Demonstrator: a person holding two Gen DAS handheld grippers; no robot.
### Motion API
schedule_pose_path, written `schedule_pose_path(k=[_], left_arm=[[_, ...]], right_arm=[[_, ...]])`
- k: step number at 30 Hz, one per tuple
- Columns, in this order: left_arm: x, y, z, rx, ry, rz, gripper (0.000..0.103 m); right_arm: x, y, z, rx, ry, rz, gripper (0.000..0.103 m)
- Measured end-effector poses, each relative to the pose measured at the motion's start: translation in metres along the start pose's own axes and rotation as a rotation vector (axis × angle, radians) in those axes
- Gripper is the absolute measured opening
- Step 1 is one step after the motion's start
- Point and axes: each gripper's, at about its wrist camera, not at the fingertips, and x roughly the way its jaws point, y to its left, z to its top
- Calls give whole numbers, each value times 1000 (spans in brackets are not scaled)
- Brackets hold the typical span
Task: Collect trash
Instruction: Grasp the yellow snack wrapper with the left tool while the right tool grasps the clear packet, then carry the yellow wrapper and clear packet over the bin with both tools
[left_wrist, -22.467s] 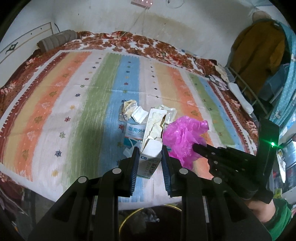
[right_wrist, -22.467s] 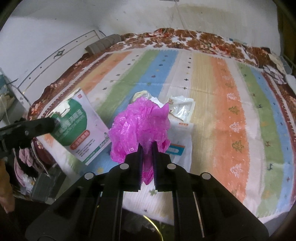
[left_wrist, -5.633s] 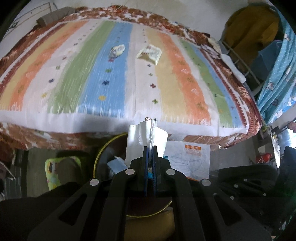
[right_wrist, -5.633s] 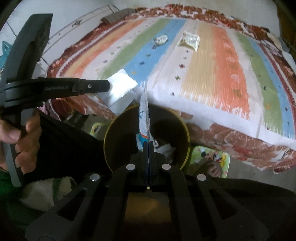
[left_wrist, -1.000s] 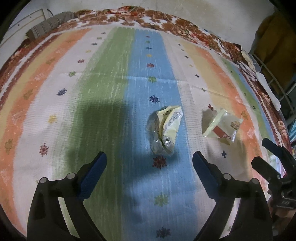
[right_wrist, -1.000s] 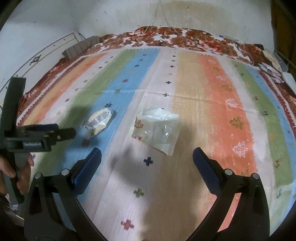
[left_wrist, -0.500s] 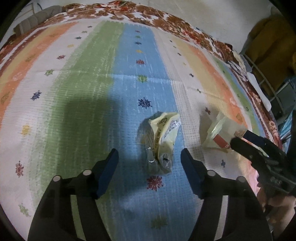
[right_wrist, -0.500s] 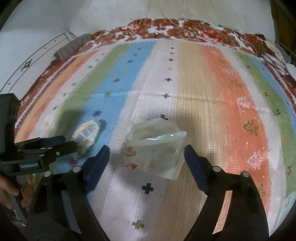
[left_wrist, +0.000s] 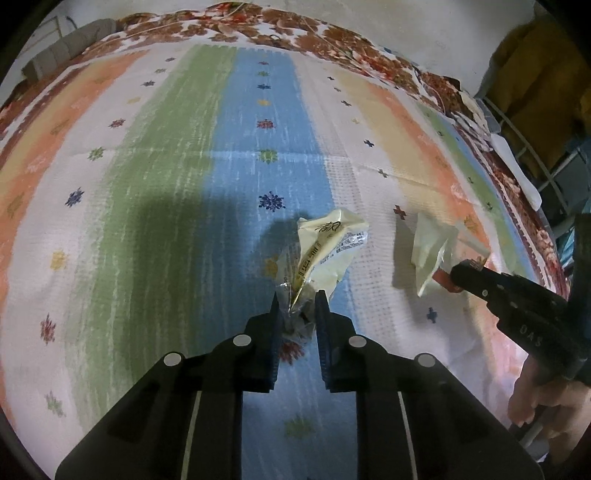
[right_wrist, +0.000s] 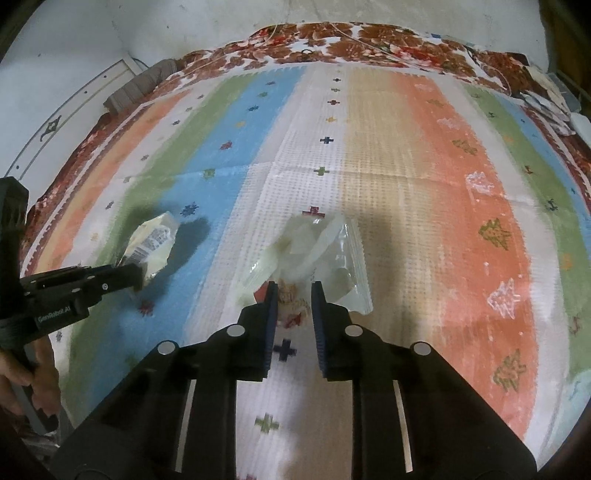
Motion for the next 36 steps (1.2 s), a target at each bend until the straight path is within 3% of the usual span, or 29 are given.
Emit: schedule_pose_path(k=[14,22,36], left_arm=[[-69,-22,-26,-34,-34,23,16],[-92,-36,-50,-68,-13,12,15],[-151,-53,-95,-110,-34,-7,15]], right_arm=[[-79,25,-26,-80,-45,23,14],[-118,38,-43,-110,-68,51,12],[-195,57,-94,-133,-98,101,11]])
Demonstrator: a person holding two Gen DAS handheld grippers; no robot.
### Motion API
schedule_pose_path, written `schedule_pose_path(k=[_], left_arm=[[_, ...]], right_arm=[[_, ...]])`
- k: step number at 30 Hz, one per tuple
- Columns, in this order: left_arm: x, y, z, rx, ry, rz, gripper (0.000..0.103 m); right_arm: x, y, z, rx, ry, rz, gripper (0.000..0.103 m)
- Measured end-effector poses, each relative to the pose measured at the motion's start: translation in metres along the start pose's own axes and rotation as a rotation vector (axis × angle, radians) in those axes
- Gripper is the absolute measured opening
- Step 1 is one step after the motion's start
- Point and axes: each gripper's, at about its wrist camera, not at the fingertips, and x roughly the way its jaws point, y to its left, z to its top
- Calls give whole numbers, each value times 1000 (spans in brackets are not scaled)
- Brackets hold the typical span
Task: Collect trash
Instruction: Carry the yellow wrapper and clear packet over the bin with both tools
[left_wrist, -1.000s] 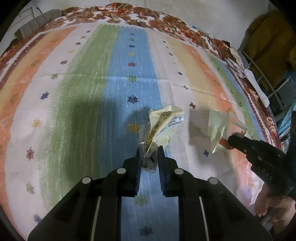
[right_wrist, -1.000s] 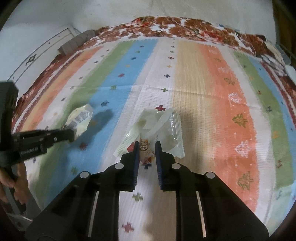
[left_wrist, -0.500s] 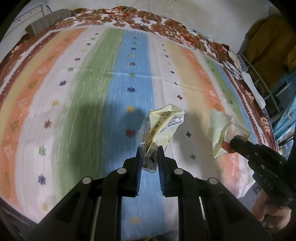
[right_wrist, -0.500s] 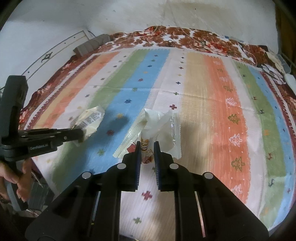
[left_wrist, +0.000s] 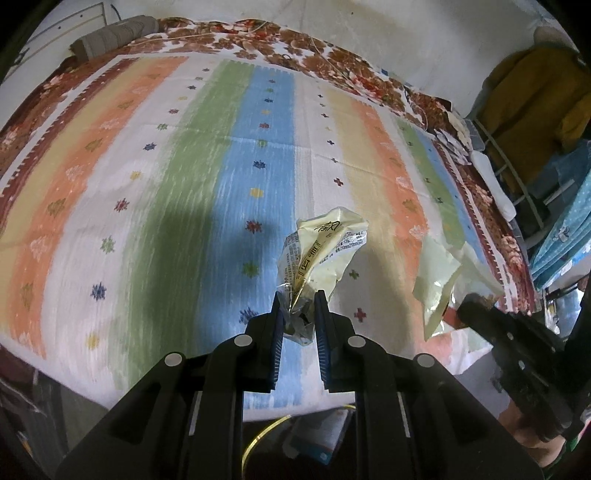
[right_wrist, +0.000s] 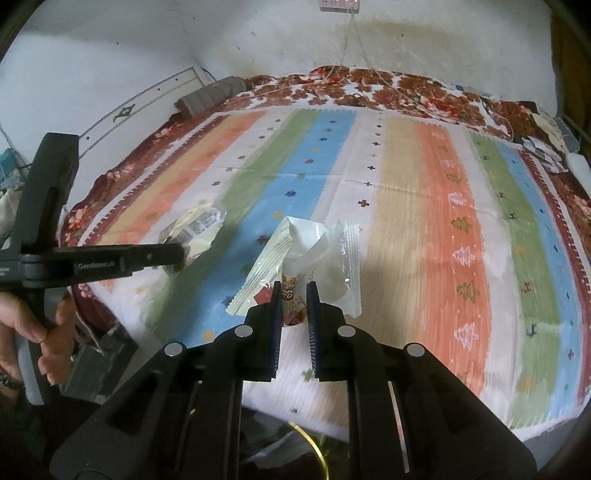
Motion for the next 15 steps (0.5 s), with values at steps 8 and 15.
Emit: schedule_pose_path(k=[8,15], left_arm=[[-39,-13,-32,18,-48,-24,15],[-64,-25,-69,33,-70,-61,15]], right_arm=[[-36,9,-28,3,-11,10,11],[-59,20,-59,-15,-12,17,11]])
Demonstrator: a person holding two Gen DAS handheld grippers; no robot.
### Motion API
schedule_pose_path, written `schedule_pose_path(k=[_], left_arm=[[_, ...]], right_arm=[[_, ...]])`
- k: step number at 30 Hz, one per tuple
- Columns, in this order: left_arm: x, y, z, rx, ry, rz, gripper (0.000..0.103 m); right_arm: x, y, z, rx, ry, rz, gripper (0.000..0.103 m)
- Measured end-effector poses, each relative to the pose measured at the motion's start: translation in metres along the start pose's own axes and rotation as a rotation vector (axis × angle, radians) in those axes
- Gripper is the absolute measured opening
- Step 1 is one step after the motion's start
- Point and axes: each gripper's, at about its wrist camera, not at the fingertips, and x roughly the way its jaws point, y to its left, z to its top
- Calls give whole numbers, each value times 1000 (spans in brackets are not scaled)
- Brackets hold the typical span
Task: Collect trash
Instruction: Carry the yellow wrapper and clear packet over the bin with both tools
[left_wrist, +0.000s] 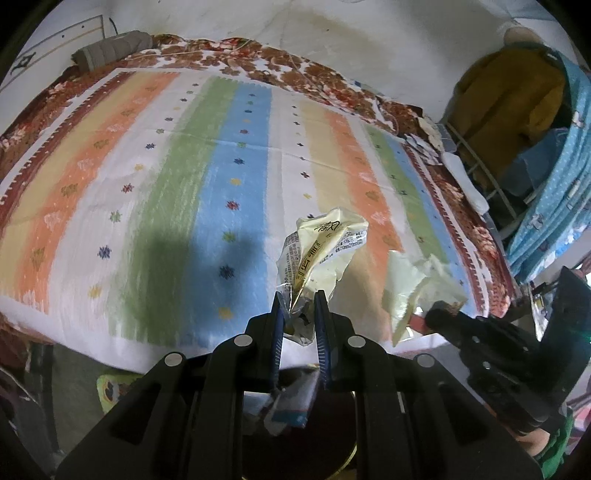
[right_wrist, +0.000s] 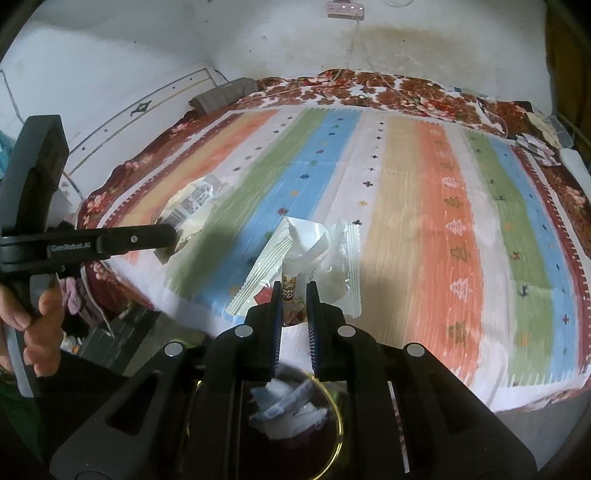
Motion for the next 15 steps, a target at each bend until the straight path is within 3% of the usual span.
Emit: schedule_pose_path(k=[15], left_arm=[[-18,-13,-76,8,33,-29,15]], right_arm=[[-29,16,-65,-4,24,36,11]])
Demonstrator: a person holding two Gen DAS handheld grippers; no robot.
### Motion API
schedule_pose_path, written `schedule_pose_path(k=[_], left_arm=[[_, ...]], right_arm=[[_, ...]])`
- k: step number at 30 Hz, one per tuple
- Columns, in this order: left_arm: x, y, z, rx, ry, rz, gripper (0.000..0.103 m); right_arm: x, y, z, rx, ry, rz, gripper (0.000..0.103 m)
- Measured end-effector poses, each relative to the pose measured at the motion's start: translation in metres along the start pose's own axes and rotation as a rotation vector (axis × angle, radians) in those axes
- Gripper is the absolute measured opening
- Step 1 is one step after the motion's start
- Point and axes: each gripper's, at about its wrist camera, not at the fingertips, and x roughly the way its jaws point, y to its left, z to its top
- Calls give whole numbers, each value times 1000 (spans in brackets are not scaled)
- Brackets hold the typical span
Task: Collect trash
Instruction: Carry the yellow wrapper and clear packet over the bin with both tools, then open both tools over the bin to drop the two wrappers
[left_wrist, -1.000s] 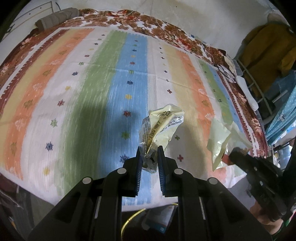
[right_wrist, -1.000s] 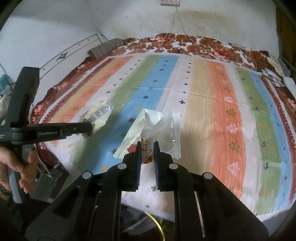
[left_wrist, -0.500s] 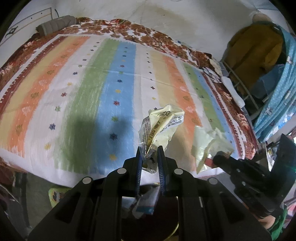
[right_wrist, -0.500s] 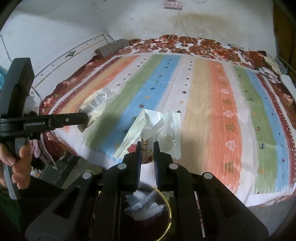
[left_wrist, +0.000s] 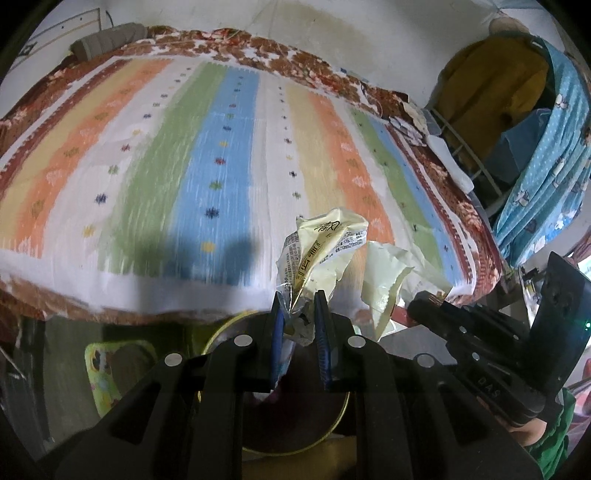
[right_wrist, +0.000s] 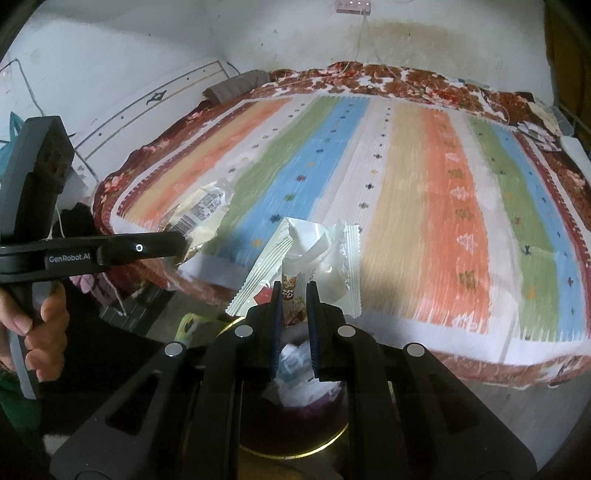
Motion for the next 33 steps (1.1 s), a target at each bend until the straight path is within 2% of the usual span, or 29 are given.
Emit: schedule_pose_path(k=[9,13,16,18,25,33], left_arm=[[12,-3,-32,9,73,44,16],[21,-3,-41,15,102,114,16],[27,0,-45,-2,128,137,16],[33,4,-47,-24,155,154,16],[56,12,-56,-78,250,169,16],[61,22,-56,-146,272,165,17]], right_arm=[[9,13,-33,-6,78,-2,11],[20,15,-44,7,140,-17,11],[32,11,-52,48,203,-5,11],[37,10,-54,53,226,-27,11],[59,3,-62,110,337,-12,12],[70,-5,-65,154,376,-6,12]])
